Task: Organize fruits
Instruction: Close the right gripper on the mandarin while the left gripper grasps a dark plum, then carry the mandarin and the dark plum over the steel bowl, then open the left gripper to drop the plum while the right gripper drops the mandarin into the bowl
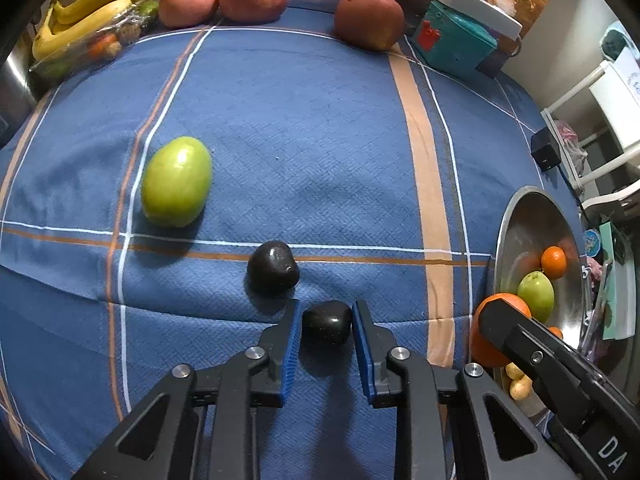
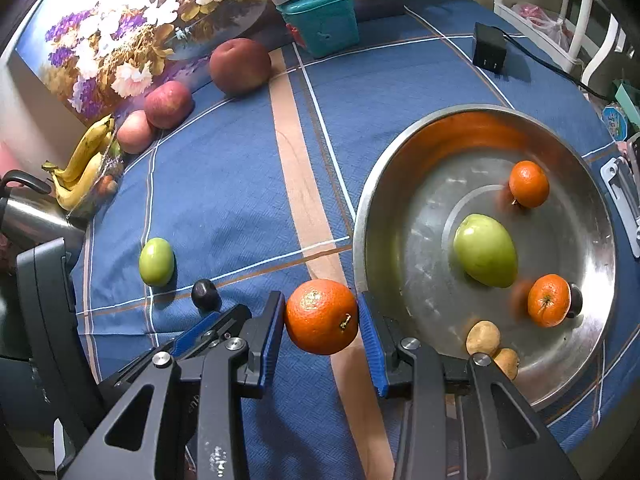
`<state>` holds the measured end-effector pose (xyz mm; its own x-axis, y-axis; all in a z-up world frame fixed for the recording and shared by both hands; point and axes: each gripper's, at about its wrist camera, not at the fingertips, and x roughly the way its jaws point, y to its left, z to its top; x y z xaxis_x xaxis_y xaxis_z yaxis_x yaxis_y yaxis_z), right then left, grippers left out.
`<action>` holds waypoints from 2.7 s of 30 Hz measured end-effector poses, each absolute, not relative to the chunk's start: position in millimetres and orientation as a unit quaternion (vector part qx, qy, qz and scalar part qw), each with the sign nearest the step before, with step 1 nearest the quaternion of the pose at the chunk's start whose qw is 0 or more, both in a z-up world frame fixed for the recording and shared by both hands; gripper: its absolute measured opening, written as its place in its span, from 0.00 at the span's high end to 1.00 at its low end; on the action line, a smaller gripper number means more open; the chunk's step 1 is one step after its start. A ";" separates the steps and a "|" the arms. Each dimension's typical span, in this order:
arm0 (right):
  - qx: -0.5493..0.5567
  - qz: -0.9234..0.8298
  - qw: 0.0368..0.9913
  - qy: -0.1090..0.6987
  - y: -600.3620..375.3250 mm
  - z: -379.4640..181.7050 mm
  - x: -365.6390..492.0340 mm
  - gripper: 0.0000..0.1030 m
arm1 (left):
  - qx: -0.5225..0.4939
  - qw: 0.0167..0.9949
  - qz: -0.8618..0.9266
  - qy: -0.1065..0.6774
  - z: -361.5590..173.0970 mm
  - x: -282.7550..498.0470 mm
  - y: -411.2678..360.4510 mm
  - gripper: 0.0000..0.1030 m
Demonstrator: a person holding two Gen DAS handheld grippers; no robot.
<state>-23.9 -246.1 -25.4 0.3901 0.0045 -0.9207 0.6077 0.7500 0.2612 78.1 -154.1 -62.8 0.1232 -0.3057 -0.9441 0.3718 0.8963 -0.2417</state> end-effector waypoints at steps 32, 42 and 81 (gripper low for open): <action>0.319 -0.294 0.763 0.480 -316.7 -14.5 -75.8 0.62 | 0.056 0.774 -0.300 0.555 -2.2 28.4 -186.5 0.74; 0.325 -0.350 0.751 0.457 -350.3 -15.9 -104.2 0.62 | 0.107 0.764 -0.347 0.533 -5.3 -7.0 -229.4 0.74; 0.309 -0.367 0.745 0.464 -353.0 -20.5 -100.9 0.61 | 0.122 0.755 -0.348 0.542 -19.6 -12.6 -240.6 0.49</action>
